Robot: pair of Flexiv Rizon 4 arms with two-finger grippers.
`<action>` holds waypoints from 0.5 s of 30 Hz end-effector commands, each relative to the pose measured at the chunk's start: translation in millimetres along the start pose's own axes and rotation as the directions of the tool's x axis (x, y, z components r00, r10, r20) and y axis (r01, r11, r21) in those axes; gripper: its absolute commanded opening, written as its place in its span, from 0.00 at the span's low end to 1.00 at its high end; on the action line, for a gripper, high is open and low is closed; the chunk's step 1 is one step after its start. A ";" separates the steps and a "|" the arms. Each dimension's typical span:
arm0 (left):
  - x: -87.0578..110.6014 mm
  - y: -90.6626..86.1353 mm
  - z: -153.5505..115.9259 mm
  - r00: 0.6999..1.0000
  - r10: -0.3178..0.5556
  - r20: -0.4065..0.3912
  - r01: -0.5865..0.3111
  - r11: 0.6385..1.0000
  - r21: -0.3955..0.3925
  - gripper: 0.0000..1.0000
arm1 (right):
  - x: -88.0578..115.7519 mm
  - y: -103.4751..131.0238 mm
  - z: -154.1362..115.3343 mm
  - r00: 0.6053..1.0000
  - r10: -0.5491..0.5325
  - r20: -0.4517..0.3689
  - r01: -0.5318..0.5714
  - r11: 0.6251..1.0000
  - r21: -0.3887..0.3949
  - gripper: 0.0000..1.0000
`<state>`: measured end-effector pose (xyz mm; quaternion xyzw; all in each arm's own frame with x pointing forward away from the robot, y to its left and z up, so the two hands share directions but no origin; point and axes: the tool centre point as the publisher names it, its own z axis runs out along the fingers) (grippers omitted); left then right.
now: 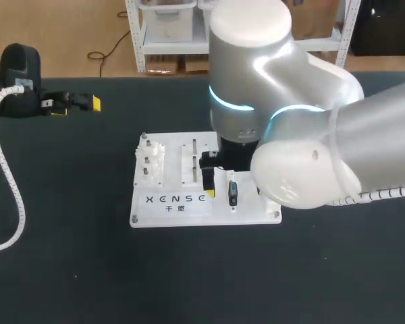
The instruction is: Insert the USB connector, Ethernet cable, and multi-pin plug into their matching sockets one by one.
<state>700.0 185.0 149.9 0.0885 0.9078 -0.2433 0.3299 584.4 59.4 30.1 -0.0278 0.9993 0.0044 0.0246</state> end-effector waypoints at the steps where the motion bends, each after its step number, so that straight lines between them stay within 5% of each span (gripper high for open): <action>1: 0.0 0.0 0.0 1.000 0.000 0.000 0.000 1.000 0.000 1.00 | -1.3 -1.5 7.1 1.000 0.001 -0.006 -0.001 1.000 -0.014 1.00; 11: 0.0 0.0 0.0 1.000 0.000 0.000 0.000 1.000 0.000 1.00 | -2.7 2.1 13.7 1.000 -0.004 -0.025 0.004 0.999 -0.034 1.00; 15: 0.0 0.0 0.0 1.000 0.000 0.000 0.000 1.000 0.000 1.00 | -2.9 2.5 13.7 1.000 -0.004 -0.031 0.003 0.999 -0.036 0.58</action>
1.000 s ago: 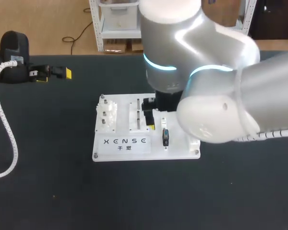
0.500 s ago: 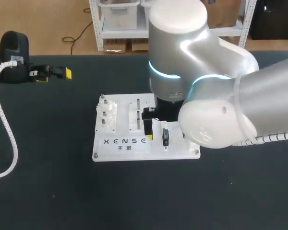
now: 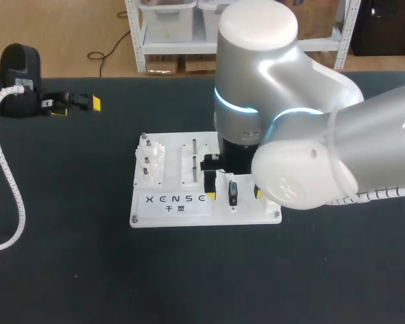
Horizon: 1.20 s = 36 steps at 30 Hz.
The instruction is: Insert the USB connector, Ethernet cable, and multi-pin plug into their matching sockets one by one.
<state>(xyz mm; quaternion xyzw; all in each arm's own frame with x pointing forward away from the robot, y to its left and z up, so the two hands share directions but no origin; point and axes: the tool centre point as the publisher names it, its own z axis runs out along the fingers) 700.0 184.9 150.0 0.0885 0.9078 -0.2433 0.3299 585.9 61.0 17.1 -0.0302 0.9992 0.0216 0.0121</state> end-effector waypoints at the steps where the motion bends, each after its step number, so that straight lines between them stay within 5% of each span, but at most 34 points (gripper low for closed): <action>1: 0.0 0.0 0.0 1.000 0.000 0.000 0.000 1.000 0.000 1.00 | -2.2 1.2 0.7 1.000 0.001 -0.008 -0.001 1.000 -0.001 0.49; 36: 0.0 0.0 0.0 1.000 0.000 0.000 0.000 1.000 0.000 1.00 | -4.6 -0.1 10.2 1.000 -0.004 -0.021 0.005 0.999 0.045 0.19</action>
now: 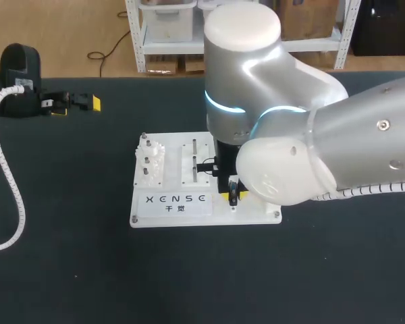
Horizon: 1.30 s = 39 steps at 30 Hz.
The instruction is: Insert the USB connector, Ethernet cable, and multi-pin plug into their matching sockets one by one.
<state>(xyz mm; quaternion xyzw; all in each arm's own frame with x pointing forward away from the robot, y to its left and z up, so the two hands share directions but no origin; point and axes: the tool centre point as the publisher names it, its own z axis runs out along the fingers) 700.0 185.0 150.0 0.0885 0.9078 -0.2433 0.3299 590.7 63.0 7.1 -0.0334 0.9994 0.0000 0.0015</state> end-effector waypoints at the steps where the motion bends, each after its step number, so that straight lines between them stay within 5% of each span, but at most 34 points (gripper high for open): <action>1: 0.0 0.0 0.0 1.000 0.000 0.000 0.000 1.000 0.000 1.00 | 0.1 -1.5 0.0 1.000 0.001 0.001 -0.001 1.000 0.003 0.17; 16: 0.0 0.0 0.0 1.000 0.000 0.000 0.000 1.000 0.000 1.00 | -0.6 -3.6 1.1 1.000 -0.013 0.004 0.013 0.999 0.034 0.09; 21: 0.0 0.0 0.0 1.000 0.000 0.000 0.000 1.000 0.000 1.00 | -0.4 -3.5 1.1 1.000 -0.016 0.006 0.016 0.999 0.041 0.00; 39: 0.0 0.0 0.0 1.000 0.000 0.000 0.000 1.000 0.000 1.00 | -3.0 -3.6 -9.9 1.000 -0.016 0.021 0.015 0.999 0.033 0.00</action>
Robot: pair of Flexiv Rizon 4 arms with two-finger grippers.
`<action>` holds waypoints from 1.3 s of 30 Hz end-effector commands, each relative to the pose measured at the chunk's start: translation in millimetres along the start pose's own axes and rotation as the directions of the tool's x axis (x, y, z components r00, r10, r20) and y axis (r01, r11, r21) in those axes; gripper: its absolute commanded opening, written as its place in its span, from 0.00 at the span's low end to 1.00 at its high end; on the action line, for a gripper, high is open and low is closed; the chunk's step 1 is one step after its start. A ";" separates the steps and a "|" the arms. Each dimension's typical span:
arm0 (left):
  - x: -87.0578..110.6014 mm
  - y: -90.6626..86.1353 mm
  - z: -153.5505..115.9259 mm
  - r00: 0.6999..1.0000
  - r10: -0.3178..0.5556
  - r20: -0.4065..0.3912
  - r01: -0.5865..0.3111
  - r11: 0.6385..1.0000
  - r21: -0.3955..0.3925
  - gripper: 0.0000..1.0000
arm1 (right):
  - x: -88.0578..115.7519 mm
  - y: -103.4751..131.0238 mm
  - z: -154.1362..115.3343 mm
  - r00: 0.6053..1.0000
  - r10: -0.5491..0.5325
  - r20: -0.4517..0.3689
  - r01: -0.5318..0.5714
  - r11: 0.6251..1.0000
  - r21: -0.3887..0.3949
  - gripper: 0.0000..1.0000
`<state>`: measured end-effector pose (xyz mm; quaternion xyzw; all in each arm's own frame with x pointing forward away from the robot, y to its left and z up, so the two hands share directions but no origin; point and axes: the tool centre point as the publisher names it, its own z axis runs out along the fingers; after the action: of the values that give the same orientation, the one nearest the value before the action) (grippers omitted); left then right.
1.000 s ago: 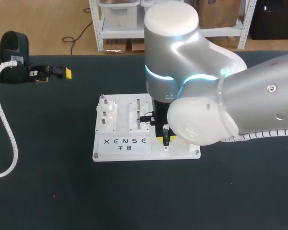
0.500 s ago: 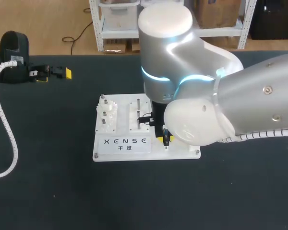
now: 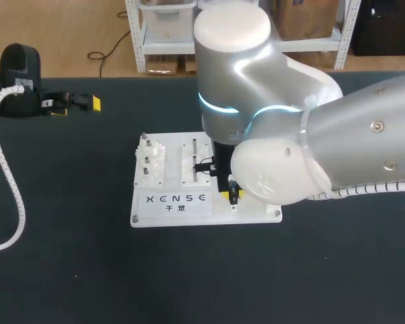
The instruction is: Insert the USB connector, Ethernet cable, and multi-pin plug into their matching sockets one by one.
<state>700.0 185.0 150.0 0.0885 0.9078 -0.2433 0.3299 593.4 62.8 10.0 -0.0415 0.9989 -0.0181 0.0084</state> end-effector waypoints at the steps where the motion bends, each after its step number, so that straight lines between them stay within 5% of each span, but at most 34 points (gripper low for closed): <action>1: 0.0 0.0 0.0 1.000 0.000 0.000 0.000 1.000 0.000 1.00 | -0.5 -3.6 -7.6 1.000 0.001 0.011 -0.001 1.000 -0.004 0.00; 19: 0.0 0.0 0.0 1.000 0.000 0.000 0.000 1.000 0.000 1.00 | -2.6 -8.8 -29.3 0.998 -0.009 0.054 0.009 1.000 -0.005 0.00; 39: 0.0 0.0 0.0 1.000 0.000 0.000 0.000 1.000 0.000 1.00 | -3.4 -56.6 -55.8 0.994 0.056 0.091 -0.052 0.998 -0.046 0.00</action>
<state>700.0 184.9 150.0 0.0885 0.9078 -0.2433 0.3299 605.5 16.4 69.0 -0.0171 0.9988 0.0001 0.0465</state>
